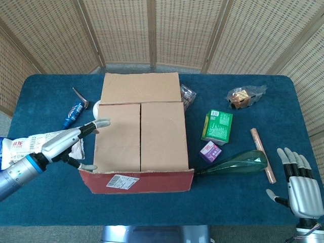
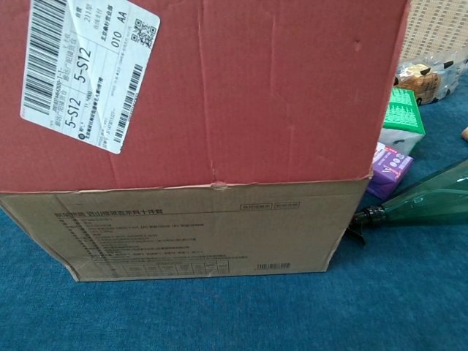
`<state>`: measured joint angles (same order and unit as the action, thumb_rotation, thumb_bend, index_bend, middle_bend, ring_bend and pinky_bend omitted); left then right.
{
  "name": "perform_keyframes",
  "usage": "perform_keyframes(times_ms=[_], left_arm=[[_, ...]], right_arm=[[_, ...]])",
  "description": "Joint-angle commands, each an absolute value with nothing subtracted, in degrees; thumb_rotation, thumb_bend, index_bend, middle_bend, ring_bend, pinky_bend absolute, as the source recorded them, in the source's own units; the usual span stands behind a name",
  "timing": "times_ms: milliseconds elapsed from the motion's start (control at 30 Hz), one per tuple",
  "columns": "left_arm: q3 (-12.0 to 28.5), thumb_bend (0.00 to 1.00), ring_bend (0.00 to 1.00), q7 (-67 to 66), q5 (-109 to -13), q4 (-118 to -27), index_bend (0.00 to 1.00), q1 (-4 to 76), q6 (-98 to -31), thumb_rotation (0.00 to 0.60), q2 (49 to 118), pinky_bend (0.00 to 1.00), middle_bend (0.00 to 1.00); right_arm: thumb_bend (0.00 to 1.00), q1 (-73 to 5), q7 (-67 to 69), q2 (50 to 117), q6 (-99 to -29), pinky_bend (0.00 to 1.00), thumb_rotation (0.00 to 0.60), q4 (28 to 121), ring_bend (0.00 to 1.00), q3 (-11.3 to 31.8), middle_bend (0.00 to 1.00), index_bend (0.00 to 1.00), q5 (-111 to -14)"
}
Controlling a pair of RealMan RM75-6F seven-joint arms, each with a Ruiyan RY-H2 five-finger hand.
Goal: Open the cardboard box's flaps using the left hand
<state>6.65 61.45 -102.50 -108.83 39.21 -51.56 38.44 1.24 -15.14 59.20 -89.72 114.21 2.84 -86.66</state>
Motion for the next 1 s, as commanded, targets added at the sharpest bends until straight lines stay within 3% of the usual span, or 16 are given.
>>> perform_keyframes(times_ms=[33,333,733,1000], left_arm=[[4.3,0.00,0.00,66.8,-106.9,-107.4,0.01,40.3,-54.1,0.600,37.5,0.18,0.00],[-0.3,0.00,0.00,68.9,-116.7,-109.3,0.02,42.0,-58.8,0.600,36.4,0.18,0.00],[-3.3,0.00,0.00,52.7,-116.3,-112.6,0.02,42.0,-54.1,0.600,40.1,0.18,0.00],[-0.3,0.00,0.00,38.5,-109.3,-111.2,0.01,39.7,-56.8,0.600,45.5,0.16,0.00]], right_arm=[[0.00,1.2,-15.3,59.3,-89.7,0.00,0.600,114.2,0.00,2.9,0.00,0.00,-86.7],[0.00,1.2,-15.3,59.4,-89.7,0.00,0.600,114.2,0.00,3.0,0.00,0.00,-86.5],[0.00,1.3,-14.7,59.0,-90.0,0.00,0.600,114.3,0.00,3.0,0.00,0.00,-86.6],[0.00,1.3,-14.6,58.9,-89.8,0.00,0.600,114.3,0.00,2.9,0.00,0.00,-86.5]])
